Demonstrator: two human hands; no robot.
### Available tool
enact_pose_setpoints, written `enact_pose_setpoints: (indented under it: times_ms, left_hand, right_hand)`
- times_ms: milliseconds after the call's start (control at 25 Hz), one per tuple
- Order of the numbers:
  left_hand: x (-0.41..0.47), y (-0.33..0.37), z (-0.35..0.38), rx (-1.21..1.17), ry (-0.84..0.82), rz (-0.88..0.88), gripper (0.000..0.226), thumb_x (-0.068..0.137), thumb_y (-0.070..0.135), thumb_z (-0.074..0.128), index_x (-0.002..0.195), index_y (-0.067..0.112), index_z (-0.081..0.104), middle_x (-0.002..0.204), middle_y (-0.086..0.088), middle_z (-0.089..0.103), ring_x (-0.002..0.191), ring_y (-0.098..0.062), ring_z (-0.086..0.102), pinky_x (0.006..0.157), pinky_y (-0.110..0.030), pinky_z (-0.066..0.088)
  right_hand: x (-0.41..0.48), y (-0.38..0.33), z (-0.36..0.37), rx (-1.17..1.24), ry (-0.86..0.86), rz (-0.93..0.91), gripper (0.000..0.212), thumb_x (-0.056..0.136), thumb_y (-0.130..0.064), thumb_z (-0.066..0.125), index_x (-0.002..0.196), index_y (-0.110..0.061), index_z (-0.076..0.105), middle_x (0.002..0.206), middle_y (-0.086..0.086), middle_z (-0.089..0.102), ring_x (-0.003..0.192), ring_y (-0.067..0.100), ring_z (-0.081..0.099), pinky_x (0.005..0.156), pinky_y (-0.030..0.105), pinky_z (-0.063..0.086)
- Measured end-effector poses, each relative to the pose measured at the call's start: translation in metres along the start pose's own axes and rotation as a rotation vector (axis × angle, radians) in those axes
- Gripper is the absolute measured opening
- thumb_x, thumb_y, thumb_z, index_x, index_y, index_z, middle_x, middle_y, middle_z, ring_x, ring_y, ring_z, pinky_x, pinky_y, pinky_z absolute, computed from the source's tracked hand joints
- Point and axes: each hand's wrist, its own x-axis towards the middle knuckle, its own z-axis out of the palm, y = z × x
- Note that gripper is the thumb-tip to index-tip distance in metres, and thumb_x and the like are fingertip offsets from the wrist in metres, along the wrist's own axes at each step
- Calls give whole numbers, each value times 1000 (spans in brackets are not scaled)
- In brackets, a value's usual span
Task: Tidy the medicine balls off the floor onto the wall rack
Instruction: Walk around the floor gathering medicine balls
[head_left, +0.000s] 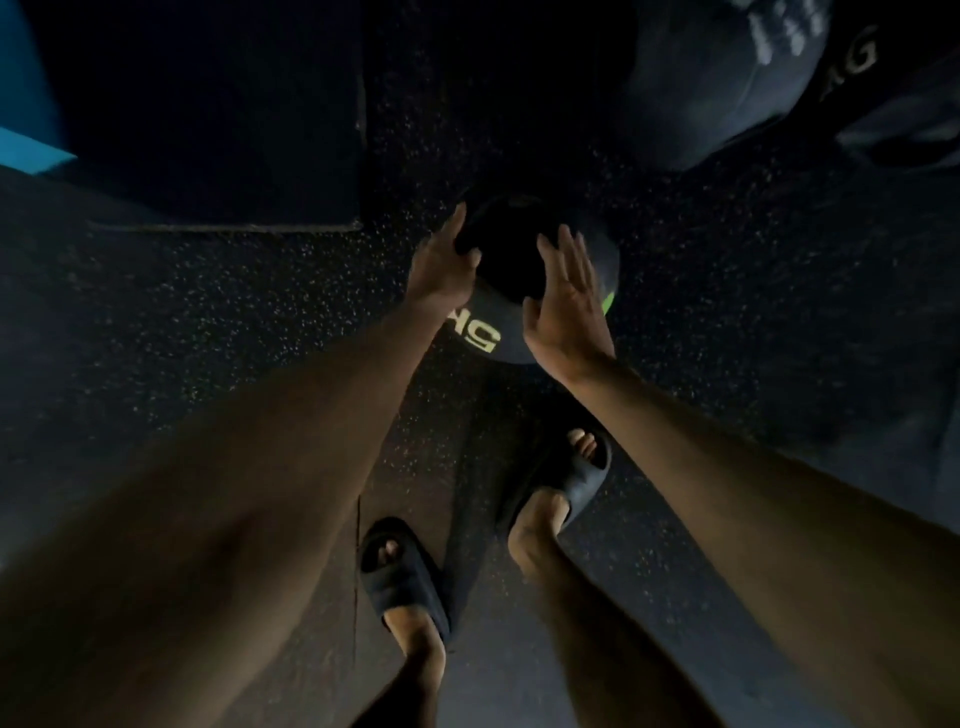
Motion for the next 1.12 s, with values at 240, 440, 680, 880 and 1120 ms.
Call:
enact_pose_setpoints:
  times_ms: [240, 440, 680, 880, 1120]
  left_hand:
    - [45, 37, -29, 120, 30, -231, 61, 102, 13, 42, 156, 36, 25, 156, -7, 40, 137, -28, 46, 110, -43, 43]
    - [34, -3, -27, -44, 172, -200, 48, 107, 38, 31, 154, 28, 35, 146, -13, 51, 129, -34, 53, 106, -45, 44]
    - [15, 10, -22, 2, 105, 41, 91, 92, 67, 47, 159, 33, -5, 165, -20, -9, 152, -42, 1, 117, -56, 21]
    - [104, 47, -81, 69, 86, -78, 90, 87, 77, 43, 158, 38, 4, 164, -16, 12, 145, -43, 21, 108, -62, 32]
    - [174, 95, -117, 23, 26, -184, 85, 87, 79, 37, 157, 36, 16, 158, -13, 25, 139, -40, 26, 109, -58, 32]
  right_hand:
    - [21, 19, -14, 8, -114, 103, 98, 93, -33, 67, 160, -18, -3, 164, 22, -14, 152, 37, -13, 125, 51, 6]
    - [62, -3, -22, -76, -196, 4, 98, 93, -36, 65, 160, -27, -7, 165, 18, -14, 153, 35, -12, 125, 51, 12]
    - [167, -51, -35, -51, -216, 109, 76, 99, -50, 50, 160, -26, 11, 167, 17, 3, 154, 35, 2, 124, 48, 15]
    - [175, -51, -36, 23, -45, 199, 77, 98, -50, 52, 158, -18, 16, 163, 19, 14, 150, 37, 17, 118, 52, 31]
    - [199, -62, -46, 137, -144, 337, 95, 97, -49, 56, 157, -35, -16, 165, 15, -17, 153, 40, -4, 118, 54, 24]
